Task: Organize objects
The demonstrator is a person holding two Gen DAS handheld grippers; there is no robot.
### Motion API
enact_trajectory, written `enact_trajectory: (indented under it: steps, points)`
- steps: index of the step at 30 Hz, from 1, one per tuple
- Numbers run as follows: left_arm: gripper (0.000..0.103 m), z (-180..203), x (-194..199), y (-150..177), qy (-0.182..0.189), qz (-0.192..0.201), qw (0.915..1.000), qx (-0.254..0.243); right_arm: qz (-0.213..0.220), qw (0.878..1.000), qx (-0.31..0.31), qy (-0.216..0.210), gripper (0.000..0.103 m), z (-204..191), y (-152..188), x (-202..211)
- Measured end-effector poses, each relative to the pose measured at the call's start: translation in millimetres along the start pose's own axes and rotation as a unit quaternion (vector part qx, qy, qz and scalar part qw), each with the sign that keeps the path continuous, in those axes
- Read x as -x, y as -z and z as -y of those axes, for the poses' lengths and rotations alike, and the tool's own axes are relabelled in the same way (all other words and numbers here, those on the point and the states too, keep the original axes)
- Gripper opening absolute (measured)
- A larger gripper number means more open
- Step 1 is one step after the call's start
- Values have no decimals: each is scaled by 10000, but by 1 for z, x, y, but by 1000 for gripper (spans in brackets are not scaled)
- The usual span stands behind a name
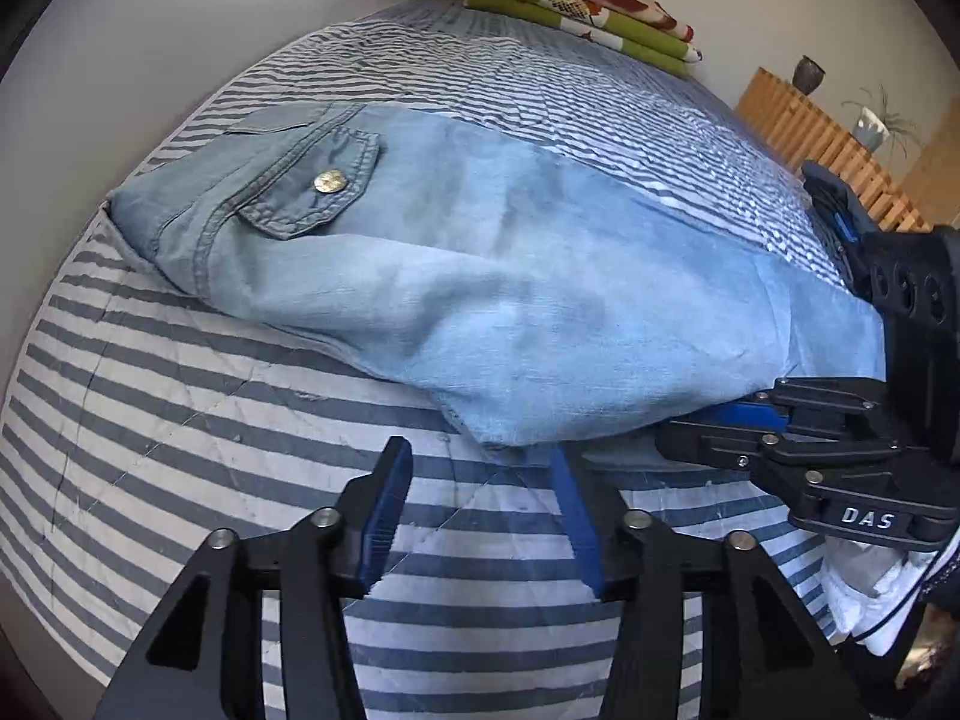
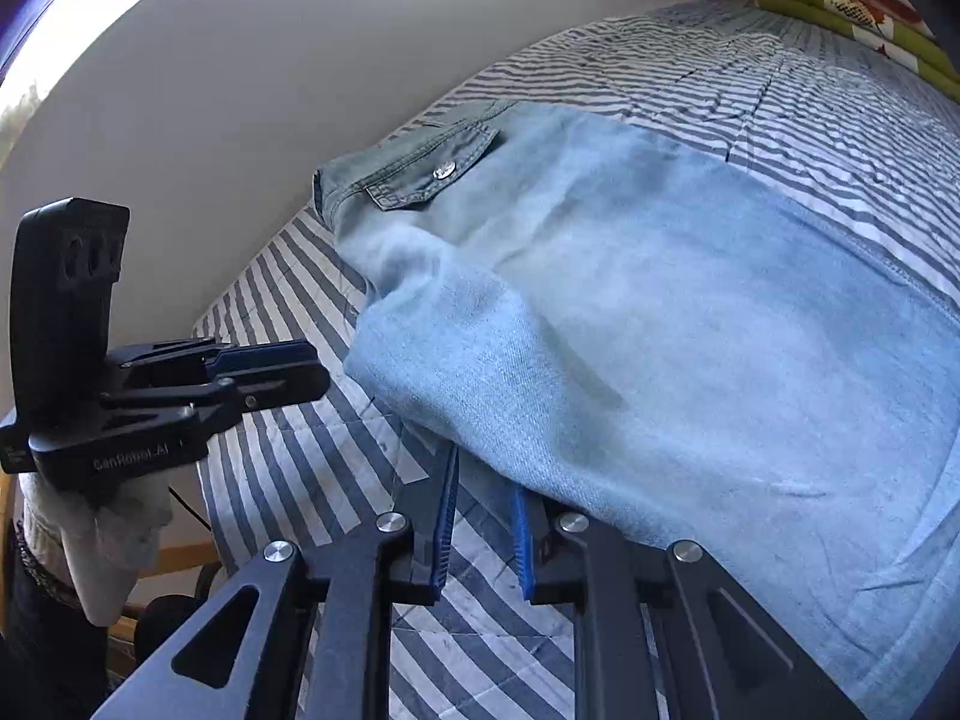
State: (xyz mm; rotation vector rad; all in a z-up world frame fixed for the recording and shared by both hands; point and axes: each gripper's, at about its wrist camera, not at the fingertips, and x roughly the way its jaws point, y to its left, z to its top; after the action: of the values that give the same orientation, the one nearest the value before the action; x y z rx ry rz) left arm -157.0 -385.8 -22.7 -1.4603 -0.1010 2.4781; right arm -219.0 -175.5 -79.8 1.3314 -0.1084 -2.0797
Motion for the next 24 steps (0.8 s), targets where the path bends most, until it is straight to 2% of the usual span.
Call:
enact_trajectory:
  steps: [1,2,3,5,7,8,9,10,12,14,18,20,24]
  points:
    - [54,5,-5,-1,-56,33,10000,-75,22,10000,-52,-68,15,1,-1,2]
    - [44,8,-8,-4,-99,78,9999,-64,14,9999,-39,-115,15,2,-1,6]
    - [12,9,-12,-5,-74,61,10000,-6,-16,9999,-10,-163,15,1,0,10]
    - [10,6,-14,-3,-196,94,9997,97,-188,9991,61,-380,16,-1,4,19]
    - [9,-1,-7,8,-91,123,9997,194,-394,9966,246,-681,16,-6,13,29]
    - [9,-5,-2,17,-87,121,9997,216,-408,9955,353,-782,15,-8,17,38]
    - [2,-8,1,26,-73,107,9996,257,-338,9949,440,-838,16,-6,21,49]
    - [0,-11,2,35,-105,39,9995,279,-236,9953,467,-815,16,-3,21,57]
    - [2,-14,2,47,-179,-169,9994,229,2,9977,388,-554,21,12,16,67]
    - [10,-19,7,51,-325,-216,9984,402,101,9997,114,-183,21,36,4,62]
    - [13,-15,36,21,-131,374,9982,460,157,9985,-528,71,21,75,-18,50]
    - [16,-3,34,1,-131,454,9986,219,304,9984,-412,247,21,77,-35,50]
    - [18,9,4,-14,-17,161,9999,-30,306,9981,-169,503,24,74,-77,40]
